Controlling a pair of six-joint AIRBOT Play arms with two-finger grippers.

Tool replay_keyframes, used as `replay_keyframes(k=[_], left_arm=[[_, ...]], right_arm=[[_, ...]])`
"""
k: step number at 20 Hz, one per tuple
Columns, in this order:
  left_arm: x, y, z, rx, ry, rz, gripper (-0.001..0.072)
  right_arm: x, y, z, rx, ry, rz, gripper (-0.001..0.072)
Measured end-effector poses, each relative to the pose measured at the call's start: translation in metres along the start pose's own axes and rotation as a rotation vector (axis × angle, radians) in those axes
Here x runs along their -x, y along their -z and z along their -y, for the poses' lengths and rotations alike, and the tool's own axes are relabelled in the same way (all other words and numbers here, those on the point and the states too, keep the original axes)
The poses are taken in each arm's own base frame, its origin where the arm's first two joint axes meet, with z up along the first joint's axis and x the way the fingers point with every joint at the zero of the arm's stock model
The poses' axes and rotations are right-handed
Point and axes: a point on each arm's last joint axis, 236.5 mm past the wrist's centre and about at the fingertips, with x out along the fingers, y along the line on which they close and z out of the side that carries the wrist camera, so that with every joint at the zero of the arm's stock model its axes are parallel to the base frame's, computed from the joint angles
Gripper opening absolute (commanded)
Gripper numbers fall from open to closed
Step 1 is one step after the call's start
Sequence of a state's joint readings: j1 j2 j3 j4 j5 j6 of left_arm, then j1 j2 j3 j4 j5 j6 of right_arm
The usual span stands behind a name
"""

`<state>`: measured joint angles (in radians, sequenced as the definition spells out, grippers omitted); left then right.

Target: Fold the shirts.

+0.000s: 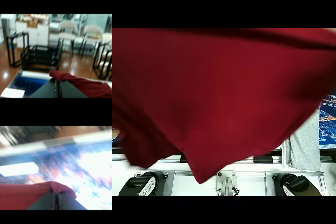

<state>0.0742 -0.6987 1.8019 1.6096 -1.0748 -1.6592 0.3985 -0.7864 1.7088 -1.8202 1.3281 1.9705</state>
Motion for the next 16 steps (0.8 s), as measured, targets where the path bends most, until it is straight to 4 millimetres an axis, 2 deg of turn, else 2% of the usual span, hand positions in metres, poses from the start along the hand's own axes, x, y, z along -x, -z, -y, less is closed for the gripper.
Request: replay_keyframes(k=[5, 8, 10, 12, 16], left_arm=[[-0.101, 0.115, -0.013, -0.082, -0.043, -0.246, 0.0031], [-0.159, 0.177, -0.009, -0.077, -0.024, -0.360, 0.0032], [-0.192, 0.217, -0.003, -0.047, 0.002, -0.424, 0.0032], [-0.220, 0.254, 0.007, 0.000, 0.032, -0.481, 0.0032], [-0.256, 0.337, 0.041, 0.099, 0.107, -0.635, 0.0033]], right_arm=[[-0.149, 0.055, 0.027, 0.121, 0.264, -0.258, 0.0072], [-0.227, 0.104, 0.042, 0.073, 0.331, -0.393, 0.0073], [-0.268, 0.138, 0.047, 0.014, 0.337, -0.468, 0.0073], [-0.300, 0.164, 0.052, -0.038, 0.336, -0.514, 0.0073], [-0.338, 0.203, 0.065, -0.095, 0.350, -0.577, 0.0073]])
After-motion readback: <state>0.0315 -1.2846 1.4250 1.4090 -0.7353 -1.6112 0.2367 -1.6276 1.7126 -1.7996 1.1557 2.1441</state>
